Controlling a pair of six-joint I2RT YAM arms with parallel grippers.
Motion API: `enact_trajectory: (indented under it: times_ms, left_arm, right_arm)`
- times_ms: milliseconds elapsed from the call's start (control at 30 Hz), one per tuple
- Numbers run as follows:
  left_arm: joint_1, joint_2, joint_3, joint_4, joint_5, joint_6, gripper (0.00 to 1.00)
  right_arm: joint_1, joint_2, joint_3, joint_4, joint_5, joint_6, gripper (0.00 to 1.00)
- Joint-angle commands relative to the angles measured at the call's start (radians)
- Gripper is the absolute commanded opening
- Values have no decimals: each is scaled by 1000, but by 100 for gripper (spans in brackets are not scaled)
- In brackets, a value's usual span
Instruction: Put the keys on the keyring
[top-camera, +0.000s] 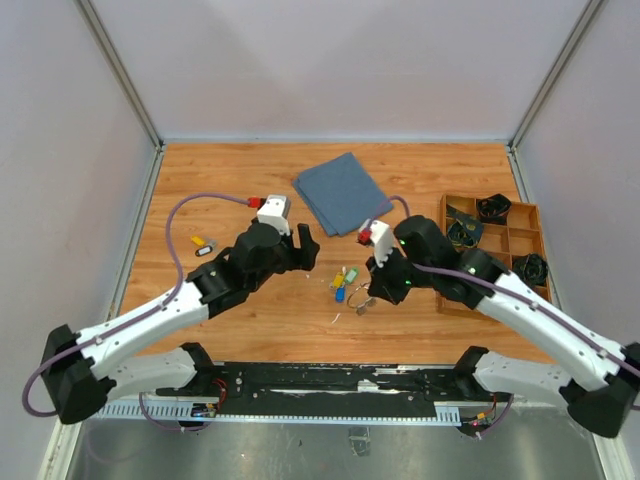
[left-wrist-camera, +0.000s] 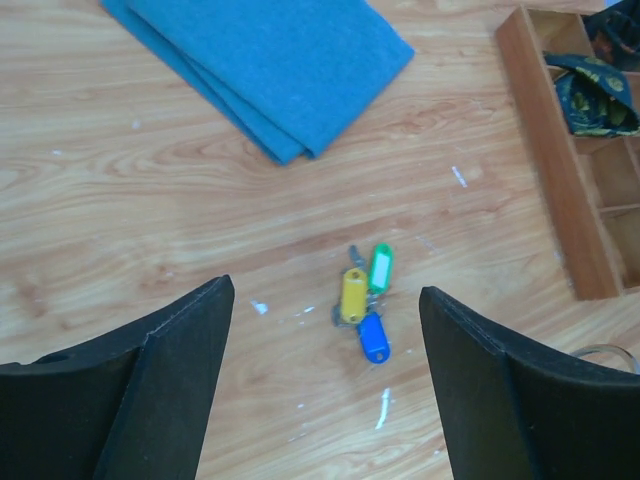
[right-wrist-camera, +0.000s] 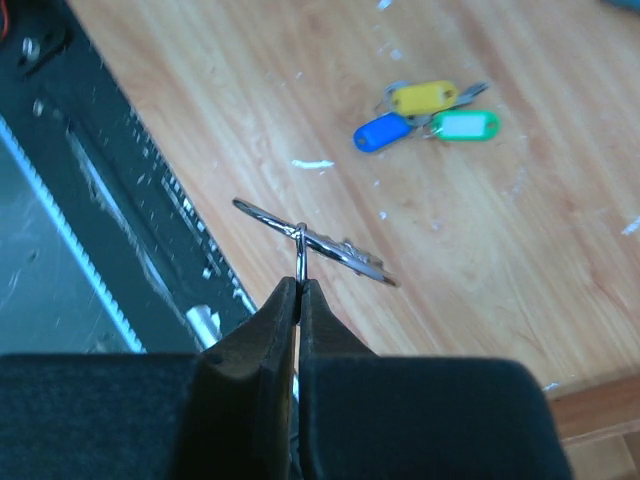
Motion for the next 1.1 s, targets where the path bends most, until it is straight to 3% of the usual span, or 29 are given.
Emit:
enact_trajectory:
  times_ms: [0,200,300,433,767,1067]
  left_arm:
    - [0,-137,-80,10,-70,159,81]
    - [0,-329,-186,100,199,283,84]
    - [0,-354,-209,148,350,300,84]
    - [0,-348,-237,226,421,274,83]
    - [-46,-349,-120,275,404,465,80]
    - [-324,-333,-106,392,170,744,79]
  right_arm:
    - [-13,176,127,-246,-178,-175,1]
    - [-8,289,182,-241,-280,-218,1]
    - [0,328,198,-223,-310,-232,0]
    - [12,317,213,-195,-331,-242,0]
    - [12,295,345,-300,-291,-204,1]
    - [7,327,531,-437,-285,-96,1]
